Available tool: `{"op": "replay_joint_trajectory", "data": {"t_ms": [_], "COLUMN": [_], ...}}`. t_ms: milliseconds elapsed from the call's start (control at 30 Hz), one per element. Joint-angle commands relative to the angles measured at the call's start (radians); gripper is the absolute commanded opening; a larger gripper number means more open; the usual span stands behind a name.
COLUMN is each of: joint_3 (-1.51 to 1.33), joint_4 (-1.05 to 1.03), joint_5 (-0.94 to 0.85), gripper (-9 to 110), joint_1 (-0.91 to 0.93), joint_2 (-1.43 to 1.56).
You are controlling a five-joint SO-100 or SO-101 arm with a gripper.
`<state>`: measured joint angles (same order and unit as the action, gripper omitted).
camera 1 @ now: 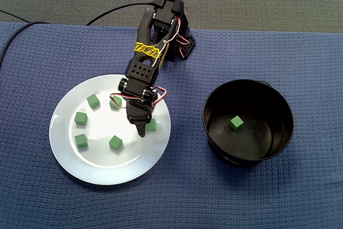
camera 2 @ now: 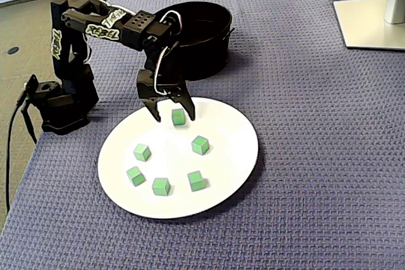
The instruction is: Pick up the items on the white plate and put them in the black container.
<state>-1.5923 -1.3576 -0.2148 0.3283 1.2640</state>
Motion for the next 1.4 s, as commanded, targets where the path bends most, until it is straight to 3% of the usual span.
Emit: {"op": "replay_joint_trajectory", "data": {"t_ms": [0,133,300,1000,1367], "joint_3": [-0.029,-0.051,-0.058,-0.054,-0.005], "joint_4": [-0.006,-0.002,0.028,0.055,-0.017], "joint_5": [0.041,0.058,0.060,0.021,-0.002], "gripper": [25,23,12,0,0], "joint_1": [-0.054,-0.078,-0.081,-0.054,-0.038], "joint_2": [0.040,0.046,0.055,0.069,0.092]}}
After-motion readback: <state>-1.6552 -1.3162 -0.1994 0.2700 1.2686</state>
